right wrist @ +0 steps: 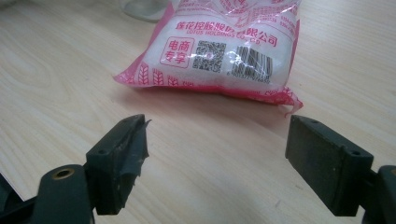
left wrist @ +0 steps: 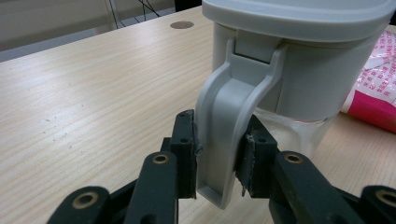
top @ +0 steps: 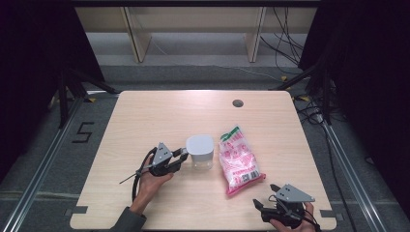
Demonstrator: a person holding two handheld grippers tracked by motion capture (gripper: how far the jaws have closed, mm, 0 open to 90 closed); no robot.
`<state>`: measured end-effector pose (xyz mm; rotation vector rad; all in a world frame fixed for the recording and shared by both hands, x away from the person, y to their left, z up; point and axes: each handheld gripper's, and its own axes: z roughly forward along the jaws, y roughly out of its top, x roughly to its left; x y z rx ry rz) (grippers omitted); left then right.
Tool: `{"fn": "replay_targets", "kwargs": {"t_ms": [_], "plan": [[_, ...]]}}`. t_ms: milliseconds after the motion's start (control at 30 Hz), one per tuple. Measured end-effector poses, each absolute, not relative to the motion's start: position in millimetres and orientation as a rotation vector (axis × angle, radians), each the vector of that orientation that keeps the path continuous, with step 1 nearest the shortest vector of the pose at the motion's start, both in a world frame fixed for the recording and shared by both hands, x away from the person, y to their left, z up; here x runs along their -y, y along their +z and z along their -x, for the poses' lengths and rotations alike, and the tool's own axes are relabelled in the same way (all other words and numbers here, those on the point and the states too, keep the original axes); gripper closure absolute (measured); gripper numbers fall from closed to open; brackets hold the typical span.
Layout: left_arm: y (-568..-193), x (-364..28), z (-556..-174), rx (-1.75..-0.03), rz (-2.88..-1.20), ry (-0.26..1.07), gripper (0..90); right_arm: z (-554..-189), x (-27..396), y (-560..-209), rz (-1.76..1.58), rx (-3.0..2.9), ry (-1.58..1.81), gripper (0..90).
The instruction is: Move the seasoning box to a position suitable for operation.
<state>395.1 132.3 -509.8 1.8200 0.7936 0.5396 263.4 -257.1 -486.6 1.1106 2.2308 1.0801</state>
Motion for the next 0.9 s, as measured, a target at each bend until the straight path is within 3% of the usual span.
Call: {"fn": "replay_targets", "kwargs": {"t_ms": [600, 767, 833, 900], "plan": [[-512, -132, -409, -0.839, -1.785, 0.468, 68.5, -267, 260, -489, -1.120, -2.250, 1.120, 21.7], [-511, -132, -405, -0.837, -1.817, 0.446, 55.4, -265, 259, -488, -1.141, -2.235, 1.106, 21.7], [-510, -133, -402, -0.832, -1.842, 0.440, 43.6, -267, 259, -489, -1.095, -2.241, 1.110, 21.7], [-509, -134, -399, -0.823, -1.861, 0.426, 40.0, -267, 259, -489, -1.100, -2.262, 1.111, 21.7]]}}
